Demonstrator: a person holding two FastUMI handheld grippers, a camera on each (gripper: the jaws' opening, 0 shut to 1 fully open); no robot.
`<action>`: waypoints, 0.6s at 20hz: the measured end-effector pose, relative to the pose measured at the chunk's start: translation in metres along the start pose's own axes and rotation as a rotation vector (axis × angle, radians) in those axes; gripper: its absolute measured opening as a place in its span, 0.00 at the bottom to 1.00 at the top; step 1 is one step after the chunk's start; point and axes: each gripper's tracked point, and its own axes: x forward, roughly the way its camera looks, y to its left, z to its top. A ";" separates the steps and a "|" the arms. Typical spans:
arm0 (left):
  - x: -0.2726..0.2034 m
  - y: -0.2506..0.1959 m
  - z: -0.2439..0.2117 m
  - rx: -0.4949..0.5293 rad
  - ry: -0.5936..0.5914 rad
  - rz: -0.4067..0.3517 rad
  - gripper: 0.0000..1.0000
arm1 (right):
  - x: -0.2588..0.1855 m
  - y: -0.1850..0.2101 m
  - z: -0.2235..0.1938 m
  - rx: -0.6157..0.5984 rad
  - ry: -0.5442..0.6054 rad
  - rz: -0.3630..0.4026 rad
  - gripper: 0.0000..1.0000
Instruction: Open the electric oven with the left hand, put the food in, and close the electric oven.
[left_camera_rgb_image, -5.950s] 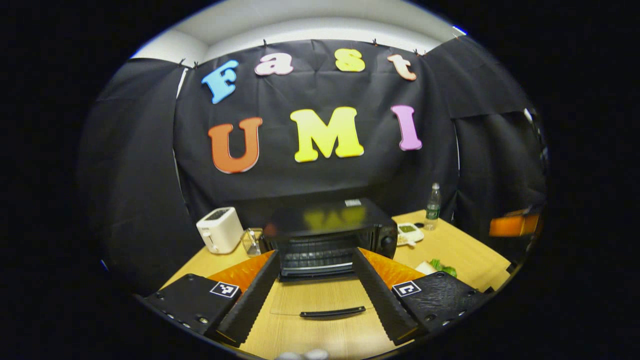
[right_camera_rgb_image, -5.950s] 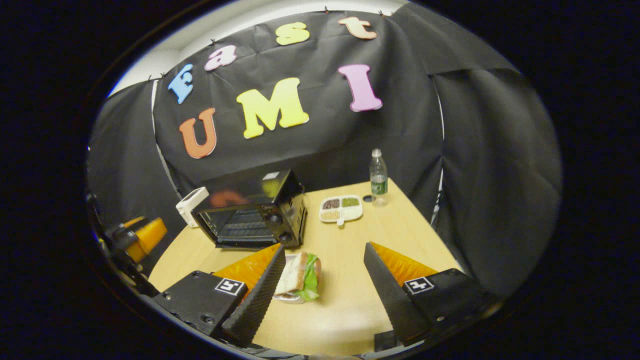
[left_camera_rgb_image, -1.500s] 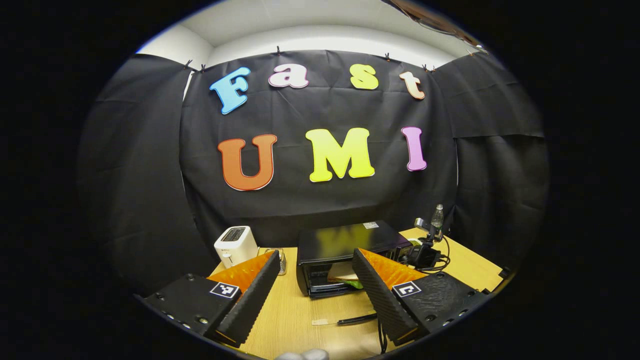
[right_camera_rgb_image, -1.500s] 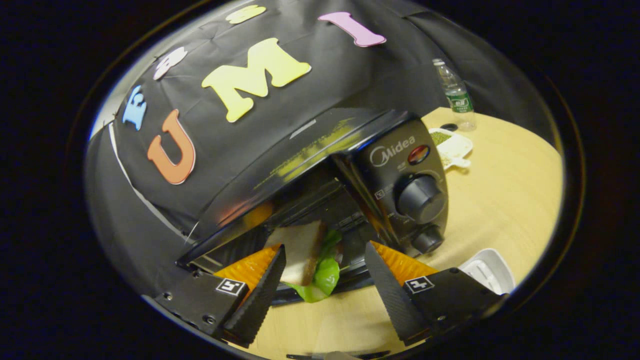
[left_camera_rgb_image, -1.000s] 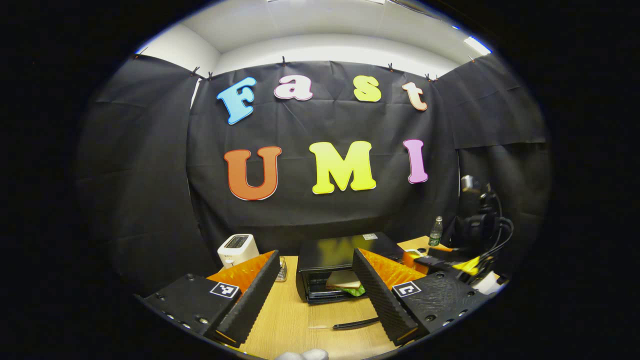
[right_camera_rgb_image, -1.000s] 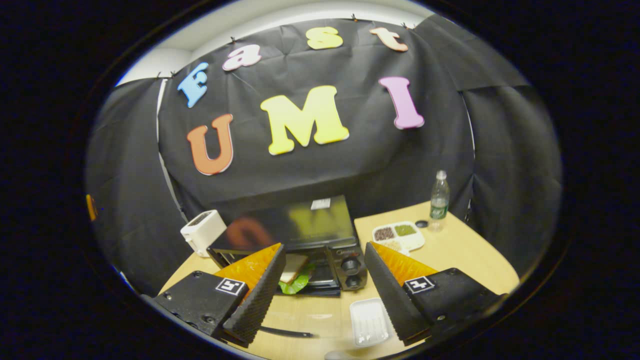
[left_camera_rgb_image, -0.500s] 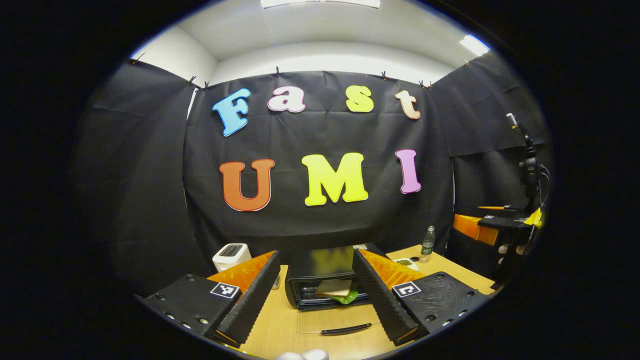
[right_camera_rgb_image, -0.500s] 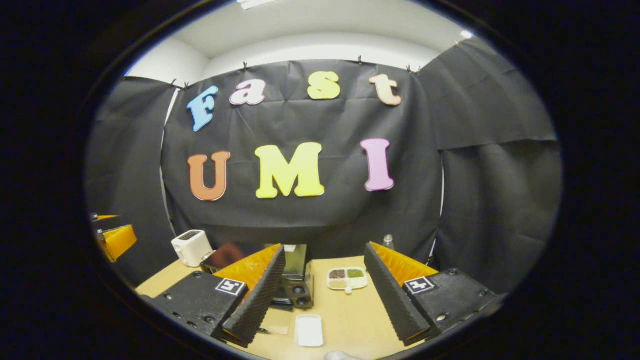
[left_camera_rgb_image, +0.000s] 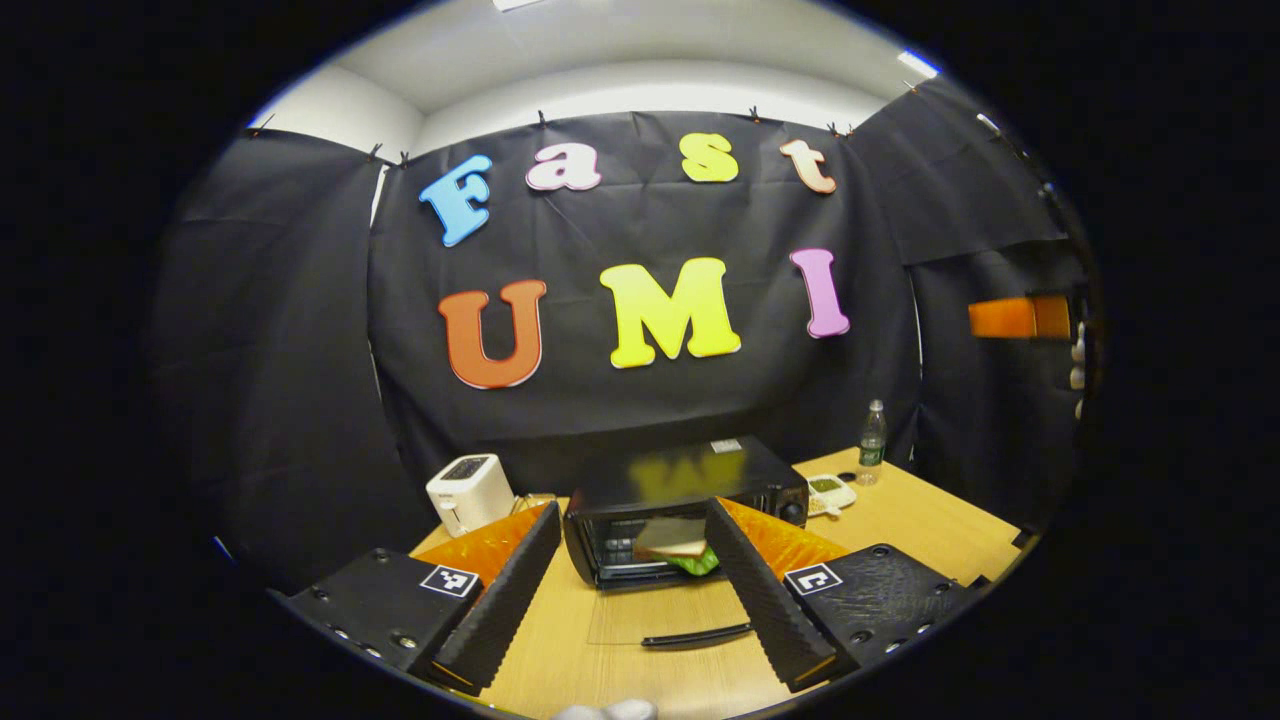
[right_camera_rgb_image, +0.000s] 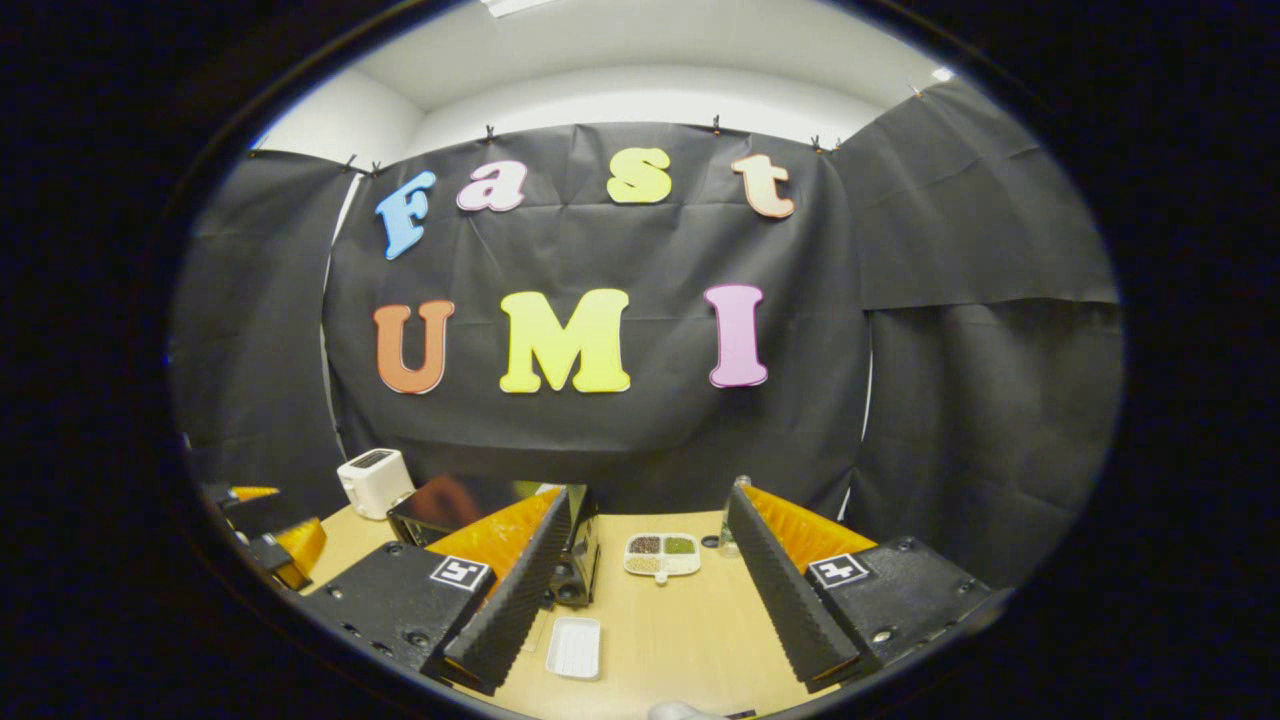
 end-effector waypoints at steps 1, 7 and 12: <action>0.000 -0.005 -0.024 -0.020 0.058 -0.002 0.95 | -0.001 -0.004 -0.005 -0.010 0.024 0.000 0.95; 0.011 -0.029 -0.128 -0.069 0.230 0.009 0.96 | -0.008 -0.031 -0.014 -0.041 0.058 -0.044 0.95; 0.022 -0.054 -0.186 -0.121 0.340 -0.028 0.96 | -0.009 -0.042 -0.022 -0.078 0.094 -0.058 0.95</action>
